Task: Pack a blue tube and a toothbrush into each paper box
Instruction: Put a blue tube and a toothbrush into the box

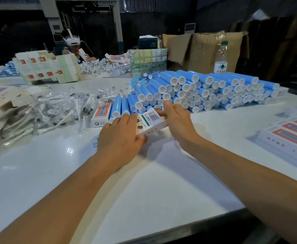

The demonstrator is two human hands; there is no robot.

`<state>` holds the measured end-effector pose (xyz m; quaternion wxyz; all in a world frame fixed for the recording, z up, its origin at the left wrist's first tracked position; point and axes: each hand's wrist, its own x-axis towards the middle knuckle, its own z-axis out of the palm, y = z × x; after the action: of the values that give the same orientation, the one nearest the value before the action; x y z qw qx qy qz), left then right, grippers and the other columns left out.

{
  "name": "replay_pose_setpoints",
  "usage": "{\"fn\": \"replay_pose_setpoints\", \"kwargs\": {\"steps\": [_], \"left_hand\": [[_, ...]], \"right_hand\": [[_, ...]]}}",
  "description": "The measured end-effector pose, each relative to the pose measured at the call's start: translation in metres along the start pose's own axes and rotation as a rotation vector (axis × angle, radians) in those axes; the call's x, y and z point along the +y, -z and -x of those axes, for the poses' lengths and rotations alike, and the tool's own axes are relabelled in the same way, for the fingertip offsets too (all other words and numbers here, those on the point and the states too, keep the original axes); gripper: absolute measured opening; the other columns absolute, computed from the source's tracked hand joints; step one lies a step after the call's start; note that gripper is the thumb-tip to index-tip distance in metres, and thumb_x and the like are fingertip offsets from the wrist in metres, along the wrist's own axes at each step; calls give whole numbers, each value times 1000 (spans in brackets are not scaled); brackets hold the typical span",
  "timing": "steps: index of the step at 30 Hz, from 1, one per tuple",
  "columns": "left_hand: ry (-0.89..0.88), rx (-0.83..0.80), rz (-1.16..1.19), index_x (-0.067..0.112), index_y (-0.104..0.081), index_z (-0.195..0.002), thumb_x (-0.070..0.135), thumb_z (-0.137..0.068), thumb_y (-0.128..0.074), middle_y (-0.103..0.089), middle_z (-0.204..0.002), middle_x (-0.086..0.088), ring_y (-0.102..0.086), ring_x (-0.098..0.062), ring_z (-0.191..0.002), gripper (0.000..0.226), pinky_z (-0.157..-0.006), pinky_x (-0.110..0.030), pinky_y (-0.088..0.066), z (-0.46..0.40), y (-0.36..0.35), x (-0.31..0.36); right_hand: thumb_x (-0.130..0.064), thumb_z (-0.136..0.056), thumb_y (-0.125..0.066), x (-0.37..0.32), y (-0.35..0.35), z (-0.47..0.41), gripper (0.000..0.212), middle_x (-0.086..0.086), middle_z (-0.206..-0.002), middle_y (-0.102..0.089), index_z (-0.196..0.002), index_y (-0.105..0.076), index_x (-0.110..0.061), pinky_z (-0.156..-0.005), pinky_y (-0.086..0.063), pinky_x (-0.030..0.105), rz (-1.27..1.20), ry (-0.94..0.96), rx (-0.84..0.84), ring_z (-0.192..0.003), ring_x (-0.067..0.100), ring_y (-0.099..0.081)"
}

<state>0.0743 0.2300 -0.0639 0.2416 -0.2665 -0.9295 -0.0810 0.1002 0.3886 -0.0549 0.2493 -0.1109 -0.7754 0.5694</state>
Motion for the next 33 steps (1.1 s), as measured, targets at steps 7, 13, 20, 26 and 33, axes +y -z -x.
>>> {"fn": "replay_pose_setpoints", "kwargs": {"steps": [7, 13, 20, 26, 33], "left_hand": [[64, -39, -36, 18, -30, -139, 49, -91, -44, -44, -133, -2, -43, -23, -118, 59, -85, -38, -35, -3, 2, -10], [27, -20, -82, 16, -25, -141, 47, -91, -44, -40, -135, -3, -42, -24, -119, 62, -88, -38, -35, 0, 0, -4], [-7, -8, -166, 14, -19, -144, 49, -93, -44, -37, -141, -3, -40, -23, -123, 67, -94, -37, -34, 3, -3, 0], [-16, 6, -156, 15, -18, -146, 49, -93, -41, -37, -142, -1, -39, -22, -124, 67, -97, -37, -32, 5, -4, 6], [-10, 17, -198, 13, -18, -145, 49, -95, -39, -37, -141, -2, -37, -22, -124, 65, -96, -38, -31, 8, -5, 10]], "right_hand": [[-25, -92, -55, 2, 9, 8, 26, -1, -73, -61, -73, -68, -14, -69, -39, 34, 239, 270, 109, -74, 17, -51], [-24, -93, -55, 2, -5, 14, 33, 20, -78, -66, -82, -68, 4, -65, -44, 43, 379, 264, -51, -63, 27, -48], [-16, -93, -55, 2, -4, 11, 52, -7, -58, -47, -143, -41, -14, -55, -39, 20, 236, 128, -96, -55, 4, -45], [-19, -91, -56, 2, -3, 12, 14, -2, -84, -68, -99, -68, -18, -67, -52, 33, 143, 56, -98, -79, 15, -64], [-13, -97, -47, 4, -8, 12, 37, 8, -86, -66, -60, -52, -17, -54, -39, 24, 197, 121, -112, -69, 15, -55]]}}
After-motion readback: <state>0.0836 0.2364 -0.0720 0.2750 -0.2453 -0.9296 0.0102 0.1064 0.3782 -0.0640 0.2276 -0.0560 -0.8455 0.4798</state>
